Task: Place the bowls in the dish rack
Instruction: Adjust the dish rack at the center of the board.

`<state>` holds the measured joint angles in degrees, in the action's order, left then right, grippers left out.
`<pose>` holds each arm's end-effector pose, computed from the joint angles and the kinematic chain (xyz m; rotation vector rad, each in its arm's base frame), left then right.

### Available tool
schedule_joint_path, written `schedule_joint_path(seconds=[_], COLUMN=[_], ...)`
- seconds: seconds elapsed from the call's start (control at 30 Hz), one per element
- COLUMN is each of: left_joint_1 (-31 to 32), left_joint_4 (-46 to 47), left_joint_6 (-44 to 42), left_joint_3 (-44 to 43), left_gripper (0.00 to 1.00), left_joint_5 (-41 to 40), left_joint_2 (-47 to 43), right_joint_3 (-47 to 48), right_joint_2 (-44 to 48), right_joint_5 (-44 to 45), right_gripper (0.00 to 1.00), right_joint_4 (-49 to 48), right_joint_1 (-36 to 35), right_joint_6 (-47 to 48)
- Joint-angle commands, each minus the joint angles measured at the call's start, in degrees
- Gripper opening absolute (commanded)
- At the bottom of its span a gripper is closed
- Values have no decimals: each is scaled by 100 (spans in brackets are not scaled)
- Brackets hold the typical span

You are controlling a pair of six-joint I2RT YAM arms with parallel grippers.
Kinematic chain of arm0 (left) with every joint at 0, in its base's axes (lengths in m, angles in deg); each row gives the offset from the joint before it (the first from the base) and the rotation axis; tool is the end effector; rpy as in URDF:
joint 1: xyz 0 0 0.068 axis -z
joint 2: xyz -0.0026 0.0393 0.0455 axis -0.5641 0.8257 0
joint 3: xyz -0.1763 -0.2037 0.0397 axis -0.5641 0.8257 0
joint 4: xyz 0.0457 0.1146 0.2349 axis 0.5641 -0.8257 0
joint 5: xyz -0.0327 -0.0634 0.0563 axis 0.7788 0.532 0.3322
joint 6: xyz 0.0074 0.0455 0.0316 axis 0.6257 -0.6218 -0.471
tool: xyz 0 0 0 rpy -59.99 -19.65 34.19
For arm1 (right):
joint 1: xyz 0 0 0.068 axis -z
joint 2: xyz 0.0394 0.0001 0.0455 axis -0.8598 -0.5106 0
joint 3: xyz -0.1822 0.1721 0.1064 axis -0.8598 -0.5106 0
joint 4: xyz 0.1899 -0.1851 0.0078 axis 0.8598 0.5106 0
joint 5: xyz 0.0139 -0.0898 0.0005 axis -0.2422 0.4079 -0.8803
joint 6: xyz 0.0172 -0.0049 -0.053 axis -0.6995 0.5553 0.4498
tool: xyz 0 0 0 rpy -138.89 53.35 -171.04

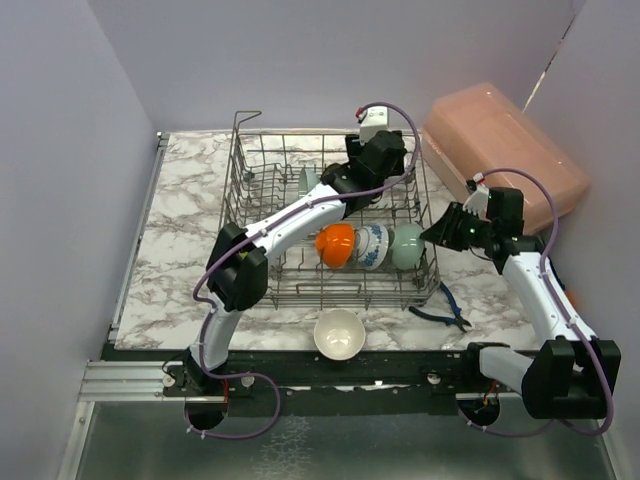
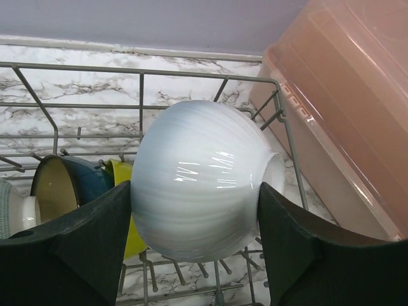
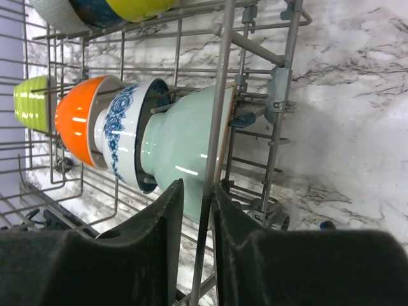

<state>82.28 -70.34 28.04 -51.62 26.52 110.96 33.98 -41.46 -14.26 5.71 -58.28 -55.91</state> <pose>0.3536 -0.3599 0.3375 -0.0669 1.8779 -0.3554 0.2448 0.0166 0.2566 0.1206 2.2871 0.8285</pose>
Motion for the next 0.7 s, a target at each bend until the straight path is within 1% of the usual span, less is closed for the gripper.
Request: schedule_joint_path(seconds=[0.0,0.17,0.37,0.47,0.67], left_joint_1=[228,364,415,427,473], left_joint_4=[371,370,374,370,372], left_joint_6=[-73,-109,23,82,159], left_joint_3=[-261,-229,-70,-21,-46], left_gripper=[0,0,0,0,0], left_joint_5=[-701,-854,-755,-768,-768], left_joint_2=[114,174,230,297,539], right_joint_3=[49,240,471,493,445], right_joint_2=[323,526,533,538,550], right_joint_5=[-414,428,828,808,816], right_gripper=[29,41,64,68,70], right_joint_4=[130,284,388,374,377], right_joint_1=[-128,-133,-130,-129,-133], right_joint_6=[-49,12,70,61,104])
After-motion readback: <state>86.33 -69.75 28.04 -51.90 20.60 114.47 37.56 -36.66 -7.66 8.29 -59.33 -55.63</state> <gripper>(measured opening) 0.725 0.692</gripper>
